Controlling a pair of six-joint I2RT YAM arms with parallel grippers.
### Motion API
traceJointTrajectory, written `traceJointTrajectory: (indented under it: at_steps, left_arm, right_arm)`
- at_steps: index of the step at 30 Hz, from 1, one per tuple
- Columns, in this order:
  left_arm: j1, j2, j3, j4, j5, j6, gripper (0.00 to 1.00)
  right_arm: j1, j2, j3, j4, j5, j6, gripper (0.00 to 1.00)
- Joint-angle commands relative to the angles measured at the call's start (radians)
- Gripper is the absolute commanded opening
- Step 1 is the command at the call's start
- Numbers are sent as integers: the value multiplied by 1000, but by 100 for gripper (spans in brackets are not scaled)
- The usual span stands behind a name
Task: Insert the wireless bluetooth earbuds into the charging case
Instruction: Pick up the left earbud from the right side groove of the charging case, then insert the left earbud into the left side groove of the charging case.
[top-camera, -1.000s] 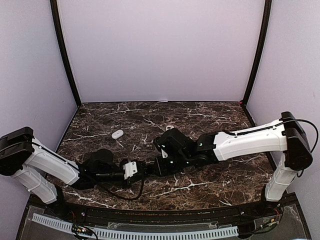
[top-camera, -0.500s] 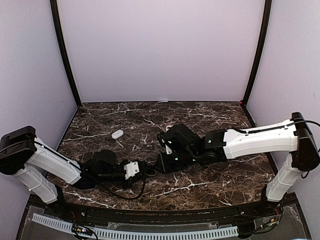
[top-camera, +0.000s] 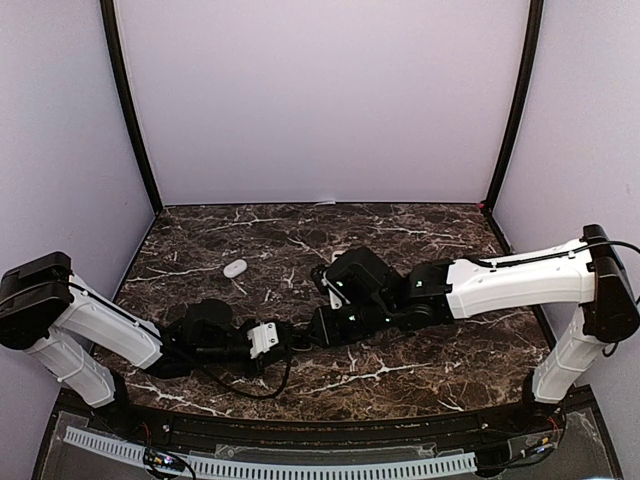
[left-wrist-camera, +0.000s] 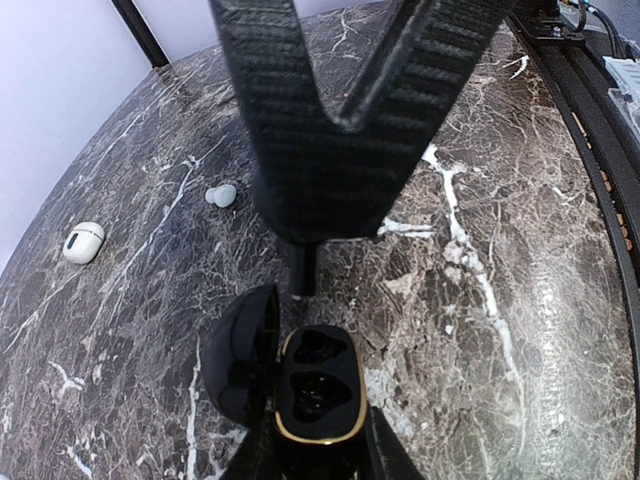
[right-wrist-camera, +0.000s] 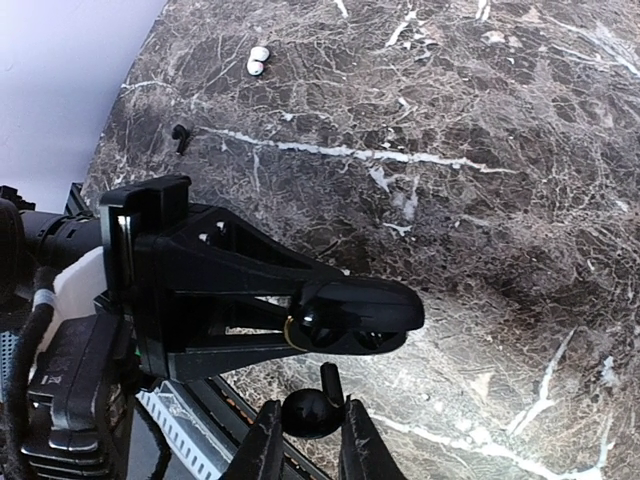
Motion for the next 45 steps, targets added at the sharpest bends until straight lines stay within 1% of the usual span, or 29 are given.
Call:
traceJointTrajectory:
  at_steps: [1,8,18,45]
  left_arm:
    - [0,-15,-6,37,11,-5,12]
    - [0,-21,-18,56,34,1,12]
    - [0,-29,-25,73,59,-2,12]
    - [0,-27,-27,78,68,-10,12]
  right_arm:
    - [-5,1,-10,57,-31,-3,18]
    - [-5,26,-5,90,-67,-16,17]
    - [-5,45,-10,116,-70,-25,16]
    - [-6,98,16,146,-113,-20,16]
